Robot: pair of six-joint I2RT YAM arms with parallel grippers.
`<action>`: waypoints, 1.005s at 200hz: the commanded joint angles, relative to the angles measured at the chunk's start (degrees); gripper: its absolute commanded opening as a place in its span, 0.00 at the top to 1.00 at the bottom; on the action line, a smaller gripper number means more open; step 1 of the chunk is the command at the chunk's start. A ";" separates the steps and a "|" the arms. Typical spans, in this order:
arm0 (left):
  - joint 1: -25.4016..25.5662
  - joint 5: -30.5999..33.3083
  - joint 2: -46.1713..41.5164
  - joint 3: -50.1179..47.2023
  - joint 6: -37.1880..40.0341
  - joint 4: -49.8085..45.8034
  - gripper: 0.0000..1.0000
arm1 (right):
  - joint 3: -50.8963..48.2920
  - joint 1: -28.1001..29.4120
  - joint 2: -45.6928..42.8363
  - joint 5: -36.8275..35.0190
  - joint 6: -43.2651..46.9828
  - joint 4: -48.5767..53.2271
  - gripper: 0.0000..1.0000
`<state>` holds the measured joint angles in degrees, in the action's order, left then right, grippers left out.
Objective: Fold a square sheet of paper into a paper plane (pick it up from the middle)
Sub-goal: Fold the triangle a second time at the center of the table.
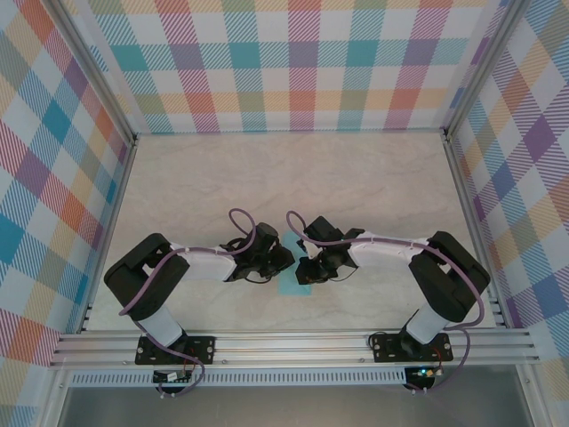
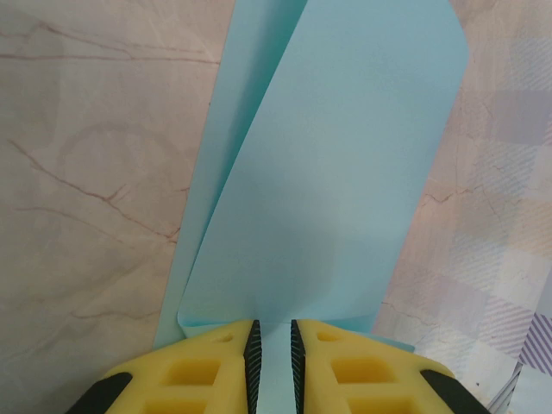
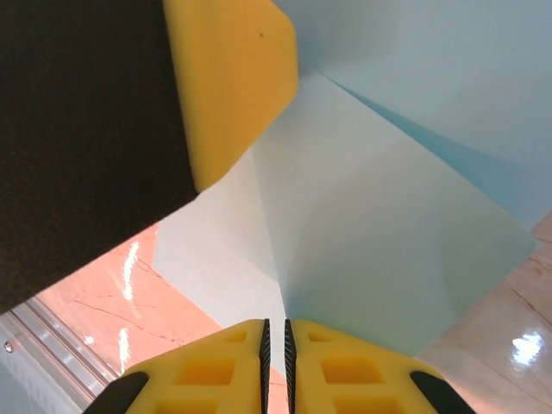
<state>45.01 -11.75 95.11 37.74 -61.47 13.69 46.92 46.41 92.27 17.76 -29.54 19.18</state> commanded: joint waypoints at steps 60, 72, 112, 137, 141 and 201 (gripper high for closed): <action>0.61 0.16 2.01 -0.57 1.15 -3.23 0.79 | -2.64 -0.29 3.09 -1.50 0.65 0.58 0.85; 0.63 0.28 1.99 -0.56 1.19 -3.37 0.79 | -2.95 -0.27 2.66 -1.50 0.39 0.93 0.84; 0.60 0.09 2.03 -0.47 1.33 -3.23 0.80 | -2.23 -0.20 -0.28 0.28 0.33 2.88 0.83; 0.60 0.06 2.10 -0.47 1.33 -3.15 0.79 | -1.42 0.29 -3.16 2.90 0.01 2.11 0.81; 0.63 0.10 2.03 -0.43 1.27 -3.15 0.80 | -1.36 0.34 -3.37 3.21 0.05 1.94 0.81; 0.64 -0.19 2.27 -0.27 1.27 -3.15 0.80 | -0.20 2.02 -1.97 4.41 0.00 1.57 0.80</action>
<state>45.01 -11.92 95.15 37.76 -61.23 13.72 45.65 47.81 89.45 21.26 -29.58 19.53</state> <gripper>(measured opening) 0.205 0.202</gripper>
